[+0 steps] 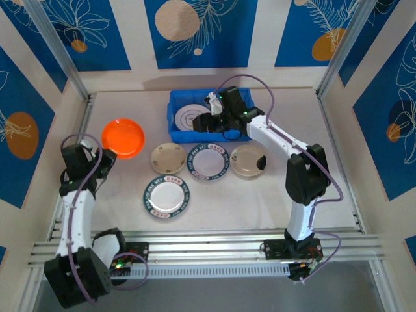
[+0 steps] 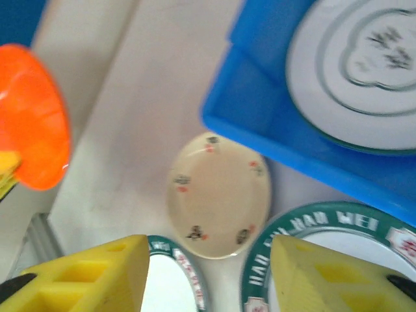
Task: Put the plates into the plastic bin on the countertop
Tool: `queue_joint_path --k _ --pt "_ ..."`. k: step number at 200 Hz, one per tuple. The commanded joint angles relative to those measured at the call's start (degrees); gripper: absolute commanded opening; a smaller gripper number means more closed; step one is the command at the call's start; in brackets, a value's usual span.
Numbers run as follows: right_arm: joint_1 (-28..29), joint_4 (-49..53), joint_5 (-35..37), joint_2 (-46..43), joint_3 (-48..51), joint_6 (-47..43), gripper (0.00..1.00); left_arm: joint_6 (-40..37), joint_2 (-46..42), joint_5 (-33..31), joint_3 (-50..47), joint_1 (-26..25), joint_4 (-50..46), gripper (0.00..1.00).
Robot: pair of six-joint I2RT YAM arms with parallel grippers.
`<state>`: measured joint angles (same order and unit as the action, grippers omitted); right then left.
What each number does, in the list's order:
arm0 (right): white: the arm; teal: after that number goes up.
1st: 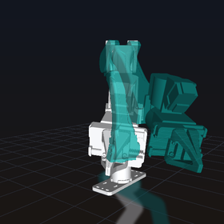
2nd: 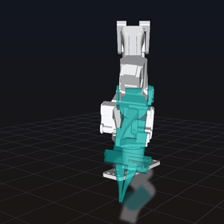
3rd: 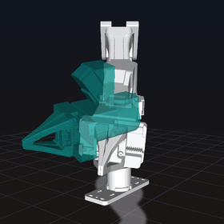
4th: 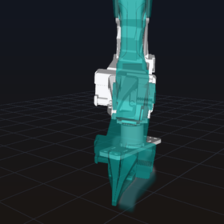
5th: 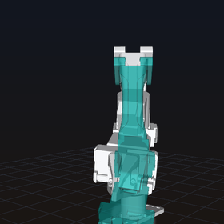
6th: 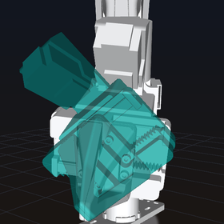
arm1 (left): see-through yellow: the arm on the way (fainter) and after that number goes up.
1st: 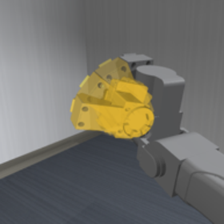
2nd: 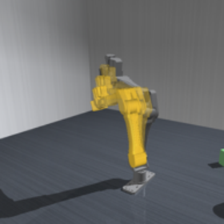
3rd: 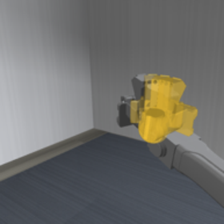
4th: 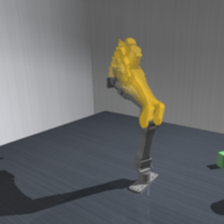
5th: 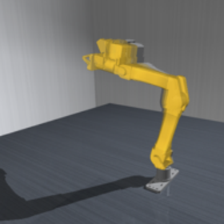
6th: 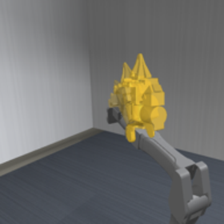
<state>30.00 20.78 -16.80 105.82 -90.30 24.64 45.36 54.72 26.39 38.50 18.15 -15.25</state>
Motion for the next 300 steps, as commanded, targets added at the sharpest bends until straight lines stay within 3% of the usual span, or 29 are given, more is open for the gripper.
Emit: queue_joint_path --k 1,27,50,125,139,160,181,192,202,231,243,300 --pt "0.41 -6.69 -10.8 -2.59 1.62 1.84 0.58 0.77 3.08 10.72 2.62 -2.84 3.87 0.0" --pt "0.58 -8.89 -14.37 -2.5 1.8 3.43 0.59 -1.2 7.97 13.23 6.88 -10.06 4.52 0.0" --pt "0.76 -6.75 -12.35 -1.77 0.54 2.69 0.59 -2.29 11.26 13.9 9.05 -15.56 5.89 0.0" --pt "0.76 -4.17 -10.84 -0.97 -0.66 1.99 0.54 -5.98 17.22 16.1 14.73 -23.34 4.05 0.0" --pt "0.85 -4.16 -10.69 -0.8 -0.51 2.15 0.45 -5.9 17.77 16.41 14.83 -23.95 4.51 0.0" --pt "0.63 -4.66 -10.59 -0.79 0.01 2.9 0.0 -5.15 18.23 16.33 14.26 -24.22 5.86 0.0" --pt "0.46 -5.76 -11.34 -1.05 1.12 3.88 0.0 -3.77 18.62 15.91 13.88 -24.22 7.31 0.0" --pt "0.23 -6.62 -12.17 -1.04 1.74 4.63 0.0 -3.0 18.69 15.43 13.67 -24.19 8.05 0.11" --pt "0.14 -7.12 -13.0 -0.88 2.12 5.36 0.0 -2.2 18.75 15.18 13.28 -24.29 9.27 0.14" --pt "-0.28 -9.7 -15.94 -0.54 3.28 7.96 0.0 -1.01 19.28 14.92 12.99 -24.24 10.99 0.16" --pt "-0.39 -9.88 -16.36 -0.3 3.26 8.4 0.0 -0.63 19.46 14.92 12.92 -24.22 11.29 0.11" --pt "-0.38 -9.27 -17.83 1.2 2.33 8.66 0.0 0.4 20.16 14.43 12.56 -24.27 12.71 0.09"
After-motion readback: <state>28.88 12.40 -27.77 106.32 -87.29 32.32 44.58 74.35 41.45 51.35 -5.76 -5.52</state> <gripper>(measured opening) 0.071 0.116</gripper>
